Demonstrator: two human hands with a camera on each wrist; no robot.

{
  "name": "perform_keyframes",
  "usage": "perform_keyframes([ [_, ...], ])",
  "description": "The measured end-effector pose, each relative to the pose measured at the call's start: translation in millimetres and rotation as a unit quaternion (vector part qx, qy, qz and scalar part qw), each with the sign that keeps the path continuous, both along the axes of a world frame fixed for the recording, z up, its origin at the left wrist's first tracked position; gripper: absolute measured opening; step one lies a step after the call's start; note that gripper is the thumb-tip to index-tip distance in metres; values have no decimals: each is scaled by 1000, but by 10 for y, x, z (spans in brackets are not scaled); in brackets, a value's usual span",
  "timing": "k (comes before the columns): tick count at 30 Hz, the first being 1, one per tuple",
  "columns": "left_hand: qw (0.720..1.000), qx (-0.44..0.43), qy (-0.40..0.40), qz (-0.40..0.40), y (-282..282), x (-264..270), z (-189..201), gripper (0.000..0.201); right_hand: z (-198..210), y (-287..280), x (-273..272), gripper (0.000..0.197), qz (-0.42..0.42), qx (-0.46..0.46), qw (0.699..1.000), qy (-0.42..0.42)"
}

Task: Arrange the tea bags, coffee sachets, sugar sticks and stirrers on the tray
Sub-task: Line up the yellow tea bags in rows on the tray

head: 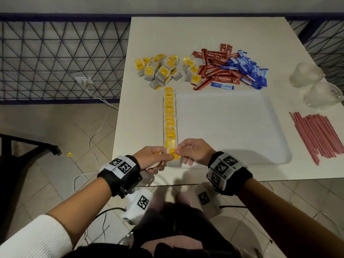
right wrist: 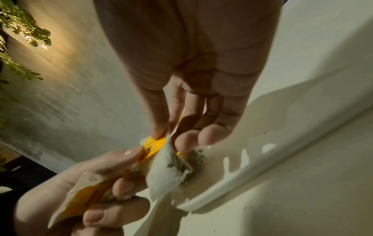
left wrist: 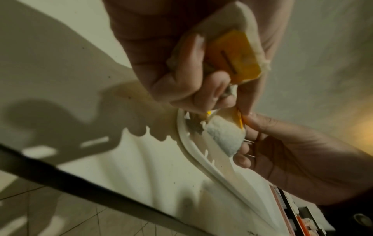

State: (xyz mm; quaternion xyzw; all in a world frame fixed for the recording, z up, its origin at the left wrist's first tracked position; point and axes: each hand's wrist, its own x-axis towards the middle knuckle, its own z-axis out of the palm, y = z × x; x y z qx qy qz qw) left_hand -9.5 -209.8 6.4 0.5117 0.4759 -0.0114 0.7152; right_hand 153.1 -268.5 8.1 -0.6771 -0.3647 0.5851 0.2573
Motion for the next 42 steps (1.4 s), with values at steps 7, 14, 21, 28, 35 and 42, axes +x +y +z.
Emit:
perform_keyframes([
  [7,998,34,42,-20,22,-40,-104,21,-100,38,-62,13,-35,-10,999,2],
  [14,972,178,152,-20,131,-94,-135,14,-80,152,-74,14,-61,-10,996,-66],
  [21,961,207,172,-67,143,-25,-152,19,-49,179,-89,14,-12,-58,997,-55],
  [28,953,221,190,-78,161,-13,-169,21,-34,236,-114,12,-21,-74,995,-57],
  [35,942,237,211,-109,164,47,-182,21,-49,245,-154,16,-45,-66,993,-92],
  [42,953,209,203,-78,203,22,-182,22,-52,238,-147,19,-52,-49,990,-122],
])
